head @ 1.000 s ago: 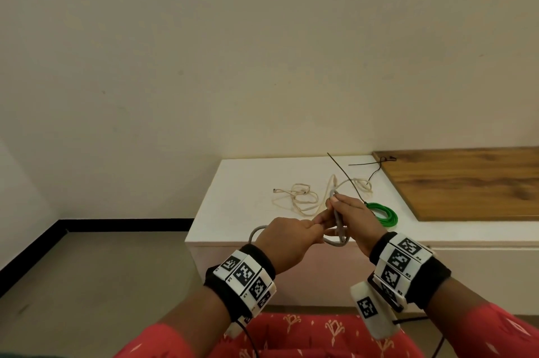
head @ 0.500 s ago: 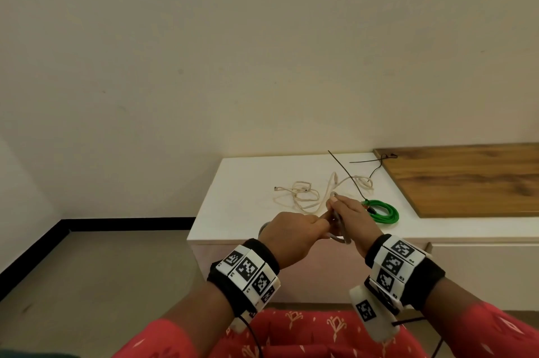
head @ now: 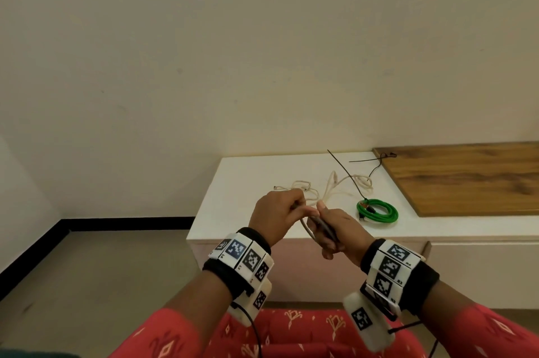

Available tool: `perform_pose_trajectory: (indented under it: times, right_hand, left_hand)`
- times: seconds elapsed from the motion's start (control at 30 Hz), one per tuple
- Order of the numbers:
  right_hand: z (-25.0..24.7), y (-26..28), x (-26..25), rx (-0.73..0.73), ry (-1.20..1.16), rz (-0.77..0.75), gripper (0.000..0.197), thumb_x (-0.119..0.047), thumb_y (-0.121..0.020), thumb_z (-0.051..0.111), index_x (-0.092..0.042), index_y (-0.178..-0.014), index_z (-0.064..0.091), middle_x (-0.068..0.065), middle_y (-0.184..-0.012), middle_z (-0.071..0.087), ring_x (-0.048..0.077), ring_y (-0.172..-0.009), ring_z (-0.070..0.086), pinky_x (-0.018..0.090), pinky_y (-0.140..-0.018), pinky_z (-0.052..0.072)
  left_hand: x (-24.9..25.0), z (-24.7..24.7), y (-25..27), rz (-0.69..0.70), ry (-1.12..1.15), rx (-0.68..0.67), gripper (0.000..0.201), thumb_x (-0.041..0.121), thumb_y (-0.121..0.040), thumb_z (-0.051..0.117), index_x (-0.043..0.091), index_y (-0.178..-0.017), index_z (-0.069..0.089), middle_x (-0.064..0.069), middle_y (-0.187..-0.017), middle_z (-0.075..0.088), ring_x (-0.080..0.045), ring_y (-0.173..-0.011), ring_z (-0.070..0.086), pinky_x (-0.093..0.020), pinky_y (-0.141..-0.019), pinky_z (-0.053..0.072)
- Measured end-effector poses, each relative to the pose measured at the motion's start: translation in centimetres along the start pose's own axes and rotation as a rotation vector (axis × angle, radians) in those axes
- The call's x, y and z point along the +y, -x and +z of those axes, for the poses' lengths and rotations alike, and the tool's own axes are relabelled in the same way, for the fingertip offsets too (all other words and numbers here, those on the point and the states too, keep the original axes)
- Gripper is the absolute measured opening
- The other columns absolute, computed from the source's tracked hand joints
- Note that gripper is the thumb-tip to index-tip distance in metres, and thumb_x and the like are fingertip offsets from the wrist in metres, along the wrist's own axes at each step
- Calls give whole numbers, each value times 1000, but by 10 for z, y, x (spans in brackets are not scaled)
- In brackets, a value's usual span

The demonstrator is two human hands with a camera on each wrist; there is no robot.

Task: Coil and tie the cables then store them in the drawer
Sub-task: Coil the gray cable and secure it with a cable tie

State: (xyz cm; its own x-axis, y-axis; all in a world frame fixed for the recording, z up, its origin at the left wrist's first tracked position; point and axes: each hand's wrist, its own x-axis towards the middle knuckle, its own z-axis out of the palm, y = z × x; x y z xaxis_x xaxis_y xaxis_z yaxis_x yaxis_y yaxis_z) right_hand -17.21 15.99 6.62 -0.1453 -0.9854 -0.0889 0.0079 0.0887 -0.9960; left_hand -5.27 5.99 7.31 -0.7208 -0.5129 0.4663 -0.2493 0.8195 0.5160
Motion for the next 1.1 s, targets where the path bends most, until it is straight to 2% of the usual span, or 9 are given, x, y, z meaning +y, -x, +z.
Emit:
perform_pose_trajectory:
  times: [0.1, 0.2, 0.37, 0.5, 0.7, 0.77, 0.87, 0.93, 1.1]
  right_hand:
    - [-3, 3, -7, -102, -97, 22, 47, -47, -89, 33, -10, -65, 50, -4, -33, 31, 8, -27, 25, 19, -38, 34]
    - [-9, 4, -12, -183, -207, 44, 40, -44, -85, 38, -11, -64, 48, -5, -33, 29, 6, -26, 22, 18, -36, 32]
    - [-17, 0, -19, -252, -456, 92, 33, -31, -84, 36, -14, -58, 47, -7, -31, 31, 4, -23, 22, 15, -32, 31]
    - [-23, -1, -27, -196, -598, 50, 32, -26, -80, 34, -15, -55, 50, -6, -32, 32, 4, -22, 24, 16, -33, 32]
    - [-46, 0, -45, -26, -780, -137, 26, -26, -82, 38, -16, -61, 49, -6, -36, 34, 4, -24, 27, 19, -36, 38]
    - [-51, 1, -49, 1, -798, -193, 27, -28, -83, 39, -16, -62, 50, -5, -39, 34, 5, -27, 29, 19, -40, 41]
    - [-48, 1, -48, -1, -774, -245, 26, -30, -87, 36, -16, -69, 48, -6, -44, 37, 8, -34, 34, 21, -50, 48]
    - [-44, -1, -44, 5, -725, -274, 28, -30, -92, 32, -16, -72, 46, -5, -48, 39, 9, -40, 38, 23, -56, 51]
    - [-39, -6, -34, 27, -590, -342, 30, -28, -95, 26, -14, -76, 45, -3, -52, 42, 12, -49, 44, 24, -65, 49]
  left_hand:
    - [-4, 1, -2, -65, 234, 0, 32, 51, -68, 57, 22, -61, 47, 9, -50, 42, -8, -47, 38, -18, -53, 32]
    - [-6, 3, -5, -104, 389, -9, 27, 19, -81, 65, 23, -64, 45, 6, -54, 44, -3, -47, 38, -11, -49, 32]
    - [-12, 11, -2, -196, 638, -3, 16, 25, -82, 51, 18, -68, 48, 13, -46, 47, -4, -45, 38, -19, -44, 37]
    - [-23, 15, 8, -278, 719, 11, 18, 14, -92, 49, 13, -75, 54, 3, -52, 45, -7, -41, 38, -20, -42, 38]
    - [-51, 19, 36, -335, 477, -97, 18, 27, -85, 48, 25, -75, 62, 13, -43, 47, 0, -43, 41, -18, -46, 35]
    - [-53, 14, 36, -292, 370, -67, 18, 25, -87, 50, 23, -79, 66, 8, -45, 49, -1, -46, 44, -13, -51, 35]
    - [-41, 11, 33, -136, 58, -137, 22, 20, -93, 48, 14, -102, 67, 0, -79, 70, -1, -73, 59, -12, -67, 39]
    - [-28, 16, 33, -38, -158, -266, 31, 27, -94, 41, 17, -117, 60, -4, -109, 68, -15, -100, 60, -25, -86, 44]
    - [2, 18, 32, 144, -398, -457, 38, 25, -96, 38, 17, -134, 40, -12, -118, 57, -31, -102, 56, -39, -84, 45]
